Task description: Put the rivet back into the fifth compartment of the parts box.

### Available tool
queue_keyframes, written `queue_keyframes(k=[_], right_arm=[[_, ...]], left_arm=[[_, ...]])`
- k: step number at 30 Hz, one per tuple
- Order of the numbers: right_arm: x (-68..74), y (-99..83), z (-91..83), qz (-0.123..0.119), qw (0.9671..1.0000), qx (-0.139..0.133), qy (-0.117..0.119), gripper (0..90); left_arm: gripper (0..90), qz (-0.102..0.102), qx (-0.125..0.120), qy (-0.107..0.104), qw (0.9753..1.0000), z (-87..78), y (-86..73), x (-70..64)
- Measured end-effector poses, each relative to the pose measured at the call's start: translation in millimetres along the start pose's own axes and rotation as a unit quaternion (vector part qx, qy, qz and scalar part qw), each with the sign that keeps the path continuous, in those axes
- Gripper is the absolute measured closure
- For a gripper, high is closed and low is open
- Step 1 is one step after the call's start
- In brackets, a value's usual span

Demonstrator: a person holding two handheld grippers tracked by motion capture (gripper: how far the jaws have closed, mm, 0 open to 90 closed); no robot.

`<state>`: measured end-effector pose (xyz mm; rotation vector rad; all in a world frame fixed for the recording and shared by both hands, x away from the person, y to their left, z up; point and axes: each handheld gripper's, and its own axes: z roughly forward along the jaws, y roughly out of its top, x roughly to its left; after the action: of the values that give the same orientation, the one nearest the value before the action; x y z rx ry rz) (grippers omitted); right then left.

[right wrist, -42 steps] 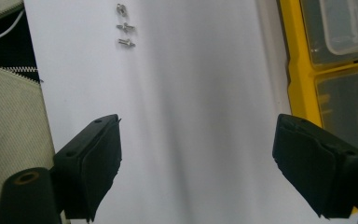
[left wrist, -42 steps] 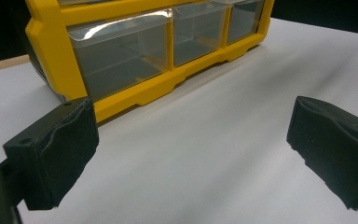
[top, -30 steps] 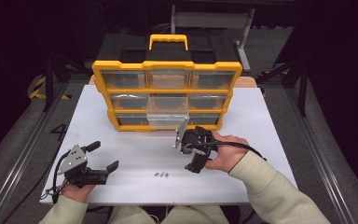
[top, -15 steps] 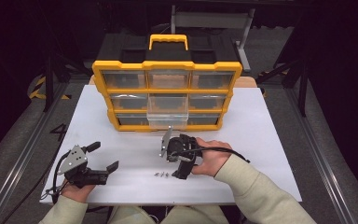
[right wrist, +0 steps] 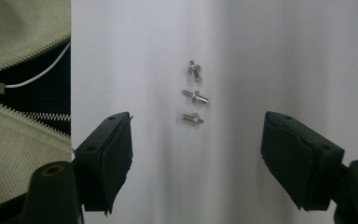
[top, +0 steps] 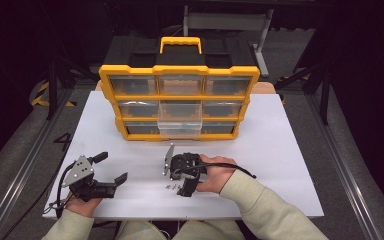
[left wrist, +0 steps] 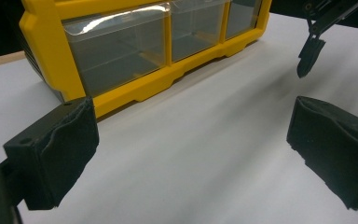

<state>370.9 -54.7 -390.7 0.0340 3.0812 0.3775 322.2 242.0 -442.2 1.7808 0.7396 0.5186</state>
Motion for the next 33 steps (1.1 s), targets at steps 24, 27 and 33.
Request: queue_keyframes(k=[24,27,33], right_arm=[[-1.9,2.4,35.3,0.000,0.9996,0.013,0.025,55.0],[-2.5,2.2,35.8,-0.001,0.9996,0.016,0.022,57.4],[-4.4,1.5,35.7,0.009,0.9998,0.012,0.016,64.7]], left_arm=[[2.9,-0.001,0.000,-0.003,1.0000,0.1,-0.1,0.1],[2.9,0.000,0.001,-0.002,1.0000,-0.1,0.1,0.2],[3.0,0.001,-0.003,-0.002,1.0000,-0.7,0.4,-0.4]])
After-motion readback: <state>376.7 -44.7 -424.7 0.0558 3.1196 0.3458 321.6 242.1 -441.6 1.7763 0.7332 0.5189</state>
